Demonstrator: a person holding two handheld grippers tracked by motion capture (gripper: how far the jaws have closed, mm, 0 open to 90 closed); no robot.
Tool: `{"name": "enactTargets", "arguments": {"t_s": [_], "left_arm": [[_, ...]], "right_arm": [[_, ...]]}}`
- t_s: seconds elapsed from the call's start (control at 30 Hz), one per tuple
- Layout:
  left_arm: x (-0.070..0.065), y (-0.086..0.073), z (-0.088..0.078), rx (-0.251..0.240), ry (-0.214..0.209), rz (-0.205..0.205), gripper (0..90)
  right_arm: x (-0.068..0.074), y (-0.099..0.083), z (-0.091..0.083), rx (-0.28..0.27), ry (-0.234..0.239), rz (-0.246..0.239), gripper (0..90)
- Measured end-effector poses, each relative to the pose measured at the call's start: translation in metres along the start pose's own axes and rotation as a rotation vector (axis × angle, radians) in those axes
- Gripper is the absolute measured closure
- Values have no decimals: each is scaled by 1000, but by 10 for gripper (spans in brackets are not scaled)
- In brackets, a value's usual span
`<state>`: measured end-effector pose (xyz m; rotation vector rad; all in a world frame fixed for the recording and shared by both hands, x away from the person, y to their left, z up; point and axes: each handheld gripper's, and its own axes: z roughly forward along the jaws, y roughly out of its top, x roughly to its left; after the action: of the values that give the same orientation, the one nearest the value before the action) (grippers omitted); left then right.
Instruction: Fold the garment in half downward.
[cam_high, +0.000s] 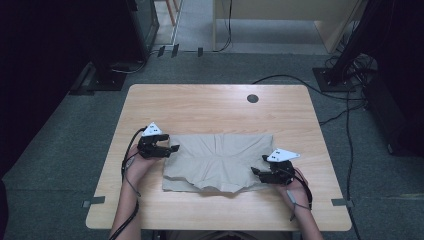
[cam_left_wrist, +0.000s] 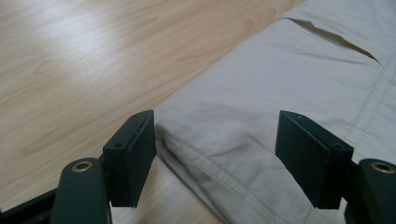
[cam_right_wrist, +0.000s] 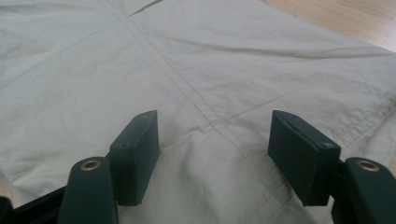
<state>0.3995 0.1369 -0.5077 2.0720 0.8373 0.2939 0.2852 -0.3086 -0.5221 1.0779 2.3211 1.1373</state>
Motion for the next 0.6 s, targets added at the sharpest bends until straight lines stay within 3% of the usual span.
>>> {"name": "enactTargets", "arguments": {"t_s": [0.37, 0.6], "left_arm": [[12, 3, 0, -45, 29, -18, 292], [9, 7, 10, -19, 16, 21, 292]], "right_arm": [[1, -2, 4, 16, 0, -14, 333], [3, -2, 6, 23, -3, -19, 324]]}}
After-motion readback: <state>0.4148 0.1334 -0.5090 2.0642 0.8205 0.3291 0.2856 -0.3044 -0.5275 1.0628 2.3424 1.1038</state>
